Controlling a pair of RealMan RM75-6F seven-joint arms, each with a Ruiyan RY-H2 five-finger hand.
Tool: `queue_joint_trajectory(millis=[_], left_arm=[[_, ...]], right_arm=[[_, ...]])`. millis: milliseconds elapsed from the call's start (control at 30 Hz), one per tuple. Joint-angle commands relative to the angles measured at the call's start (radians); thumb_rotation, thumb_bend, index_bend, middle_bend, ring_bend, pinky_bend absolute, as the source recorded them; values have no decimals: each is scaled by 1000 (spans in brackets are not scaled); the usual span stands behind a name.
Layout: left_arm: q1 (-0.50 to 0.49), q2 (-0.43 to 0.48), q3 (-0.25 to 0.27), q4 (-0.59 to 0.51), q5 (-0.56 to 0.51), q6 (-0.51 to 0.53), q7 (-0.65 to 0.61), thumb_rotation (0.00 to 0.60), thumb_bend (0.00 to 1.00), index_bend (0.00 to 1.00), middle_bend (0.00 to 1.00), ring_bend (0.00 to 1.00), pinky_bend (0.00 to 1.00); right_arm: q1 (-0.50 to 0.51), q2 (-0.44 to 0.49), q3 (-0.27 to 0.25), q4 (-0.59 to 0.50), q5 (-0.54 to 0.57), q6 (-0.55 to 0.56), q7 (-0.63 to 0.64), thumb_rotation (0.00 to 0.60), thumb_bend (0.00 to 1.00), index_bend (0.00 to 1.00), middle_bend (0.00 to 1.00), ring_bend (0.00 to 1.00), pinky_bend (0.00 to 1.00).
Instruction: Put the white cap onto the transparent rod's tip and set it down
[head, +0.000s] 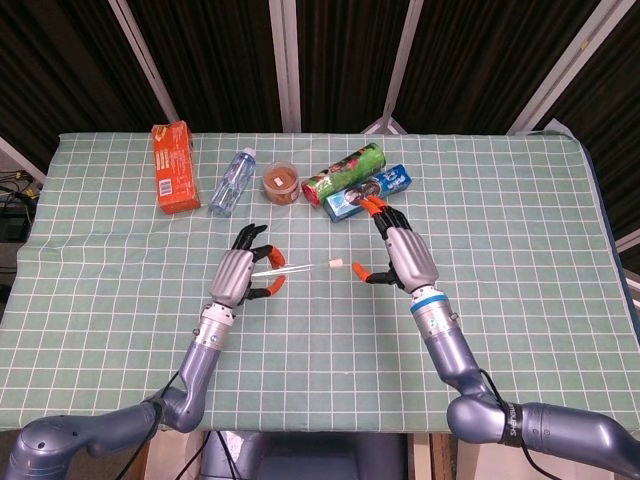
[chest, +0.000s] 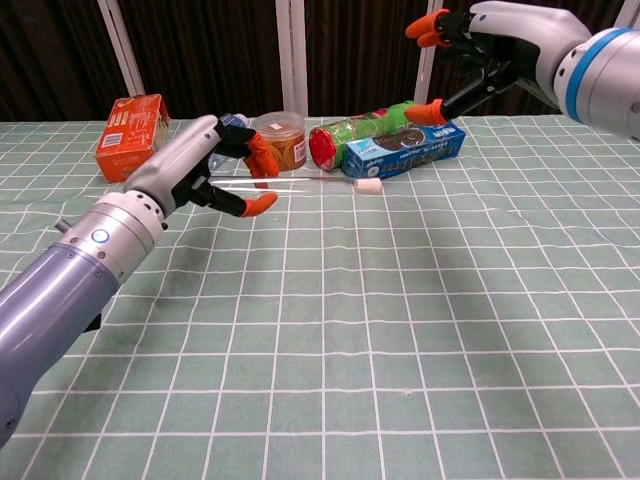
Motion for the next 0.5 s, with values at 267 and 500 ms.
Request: queue_joint_trajectory(millis=[267, 500], left_arm=[[27, -3, 44, 21, 26, -12, -3, 600, 792, 564, 569, 107, 0], [51, -8, 68, 45, 31, -24, 2, 600, 792, 564, 569, 107, 0]], right_arm=[[-27, -1, -27, 13, -16, 49, -28, 600, 337, 0, 0, 0, 0], [-36, 8, -26, -2, -24, 65, -37, 600, 337, 0, 0, 0, 0]])
